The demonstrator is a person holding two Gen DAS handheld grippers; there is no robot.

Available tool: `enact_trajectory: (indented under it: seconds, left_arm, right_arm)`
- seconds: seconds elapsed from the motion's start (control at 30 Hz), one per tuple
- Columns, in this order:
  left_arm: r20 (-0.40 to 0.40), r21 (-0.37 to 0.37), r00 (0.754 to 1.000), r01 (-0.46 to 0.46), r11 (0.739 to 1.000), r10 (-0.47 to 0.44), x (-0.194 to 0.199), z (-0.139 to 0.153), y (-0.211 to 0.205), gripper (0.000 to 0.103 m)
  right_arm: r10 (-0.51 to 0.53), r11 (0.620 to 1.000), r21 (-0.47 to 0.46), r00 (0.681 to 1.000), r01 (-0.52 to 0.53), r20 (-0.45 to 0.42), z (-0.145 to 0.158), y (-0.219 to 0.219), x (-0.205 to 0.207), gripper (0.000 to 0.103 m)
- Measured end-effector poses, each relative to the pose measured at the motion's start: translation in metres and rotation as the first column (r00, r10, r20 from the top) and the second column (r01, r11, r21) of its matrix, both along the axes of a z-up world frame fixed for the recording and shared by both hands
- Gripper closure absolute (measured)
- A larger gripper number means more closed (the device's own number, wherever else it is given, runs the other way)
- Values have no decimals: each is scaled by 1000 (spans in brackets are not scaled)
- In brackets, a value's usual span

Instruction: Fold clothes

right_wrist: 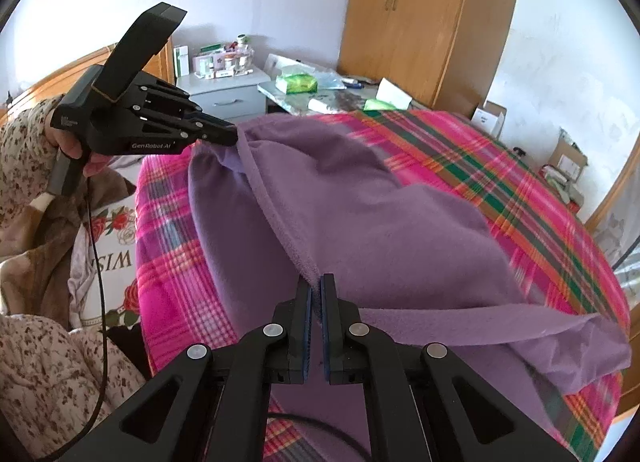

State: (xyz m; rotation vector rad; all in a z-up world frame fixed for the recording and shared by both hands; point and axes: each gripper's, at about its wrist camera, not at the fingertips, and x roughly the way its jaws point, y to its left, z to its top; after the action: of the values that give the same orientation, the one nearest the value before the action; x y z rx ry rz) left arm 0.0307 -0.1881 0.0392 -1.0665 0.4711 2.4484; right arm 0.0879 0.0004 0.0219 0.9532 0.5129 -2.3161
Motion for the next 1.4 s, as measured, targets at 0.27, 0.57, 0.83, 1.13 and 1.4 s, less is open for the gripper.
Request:
enact_trajectory:
  seconds: [0.27,0.57,0.83,1.13,1.4]
  left_arm:
    - [38,52,999,7,999,-9,11,-10,-7,95]
    - [171,317,983,-126,940,74,10,-7,-42,80]
    - [351,496,920,-342,798,176,-1,-15,-78,68]
    - [412,492,876,-445,748,250,-10,-25,-80,69]
    - [408,476,864,-478,738,295,-6,-25,-81,75]
  right_arm:
    - [9,1000,5,999,-9,36,-15,8,6,99]
    - [13,999,38,998,-15,56,-29,16,12,99]
    - [12,999,46,998,-14,61,-32,18,17,99]
    - [-109,990,-81,992,113,56,-11,50,8,98]
    - [-330,909,-215,931,358,156,-12,103,-15,92]
